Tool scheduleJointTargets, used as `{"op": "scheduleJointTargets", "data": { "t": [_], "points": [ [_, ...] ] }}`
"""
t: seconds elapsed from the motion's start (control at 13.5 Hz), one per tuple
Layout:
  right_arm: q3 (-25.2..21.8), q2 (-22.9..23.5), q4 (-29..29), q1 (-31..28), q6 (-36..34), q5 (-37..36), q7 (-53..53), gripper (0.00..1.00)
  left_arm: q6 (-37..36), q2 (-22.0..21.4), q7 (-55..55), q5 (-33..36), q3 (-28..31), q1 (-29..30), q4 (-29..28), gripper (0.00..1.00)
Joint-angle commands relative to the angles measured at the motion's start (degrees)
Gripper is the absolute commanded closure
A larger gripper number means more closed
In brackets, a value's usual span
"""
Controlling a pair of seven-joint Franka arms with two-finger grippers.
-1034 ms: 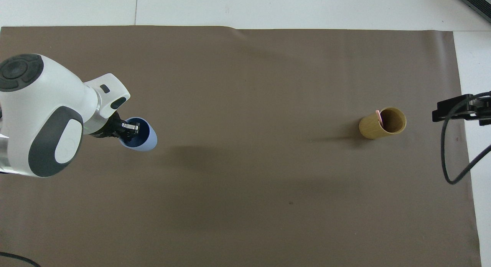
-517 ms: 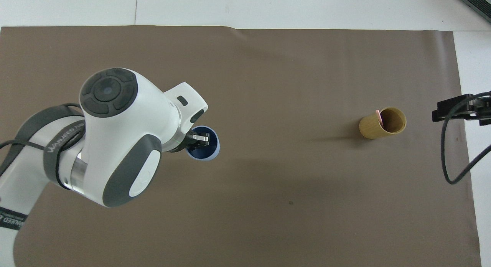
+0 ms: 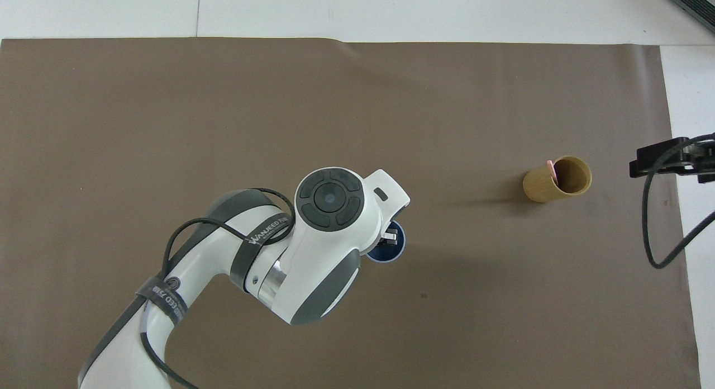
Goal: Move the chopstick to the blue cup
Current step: 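Carry the blue cup toward the table center and lower it down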
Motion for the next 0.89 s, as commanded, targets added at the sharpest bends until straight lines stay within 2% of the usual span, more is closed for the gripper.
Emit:
{"op": "scheduleJointTargets", "data": {
  "t": [0.0,0.81],
  "points": [
    [0.22,-0.53,-0.57,-0.5,0.54,0.39,-0.81,0.0,0.6,0.03,-0.03,-0.89,1.05,-1.05,-0.36,1.0],
    [0.22,-0.53,-0.57,-0.5,0.54,0.39,-0.81,0.0,4.1,5.91,-1.0,-0.36,1.23,-2.54,-1.68,1.0]
  ]
}}
